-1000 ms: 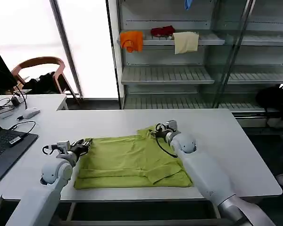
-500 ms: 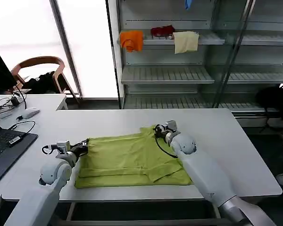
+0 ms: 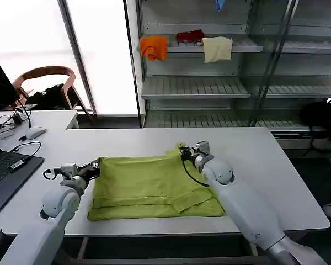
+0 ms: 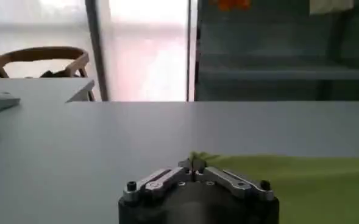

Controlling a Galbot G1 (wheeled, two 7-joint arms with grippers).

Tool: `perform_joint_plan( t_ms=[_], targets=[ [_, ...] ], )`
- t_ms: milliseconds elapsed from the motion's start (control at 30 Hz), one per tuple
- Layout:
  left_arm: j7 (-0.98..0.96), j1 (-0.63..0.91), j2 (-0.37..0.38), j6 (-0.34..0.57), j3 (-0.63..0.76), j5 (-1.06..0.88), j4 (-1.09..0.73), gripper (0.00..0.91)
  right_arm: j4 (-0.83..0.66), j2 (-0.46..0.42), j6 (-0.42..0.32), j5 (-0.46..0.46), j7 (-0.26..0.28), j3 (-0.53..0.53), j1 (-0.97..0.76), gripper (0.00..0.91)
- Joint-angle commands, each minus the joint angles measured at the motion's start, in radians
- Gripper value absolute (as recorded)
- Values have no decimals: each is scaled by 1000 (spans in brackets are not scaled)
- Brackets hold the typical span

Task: Fold and organize the clothes.

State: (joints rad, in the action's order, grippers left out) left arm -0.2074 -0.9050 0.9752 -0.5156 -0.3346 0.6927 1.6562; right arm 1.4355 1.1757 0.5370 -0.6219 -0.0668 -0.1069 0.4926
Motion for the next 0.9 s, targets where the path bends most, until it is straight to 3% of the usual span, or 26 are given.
perform_joint_plan(
  t_ms=[33, 500, 633, 900],
  targets=[
    [-45, -124, -46, 11, -31, -2, 171, 0, 238, -104, -1, -58, -53, 25, 126, 0],
    [-152, -311, -76, -63, -76, -87, 452, 0, 503, -248, 24, -94, -95, 117, 310, 0],
    [-155, -362, -67, -62, -79, -135, 468, 0, 560, -265, 24, -96, -101, 126, 349, 0],
    [-123, -302, -50, -60, -60, -56, 398, 30, 536, -241, 24, -83, -107, 114, 344, 0]
  ],
)
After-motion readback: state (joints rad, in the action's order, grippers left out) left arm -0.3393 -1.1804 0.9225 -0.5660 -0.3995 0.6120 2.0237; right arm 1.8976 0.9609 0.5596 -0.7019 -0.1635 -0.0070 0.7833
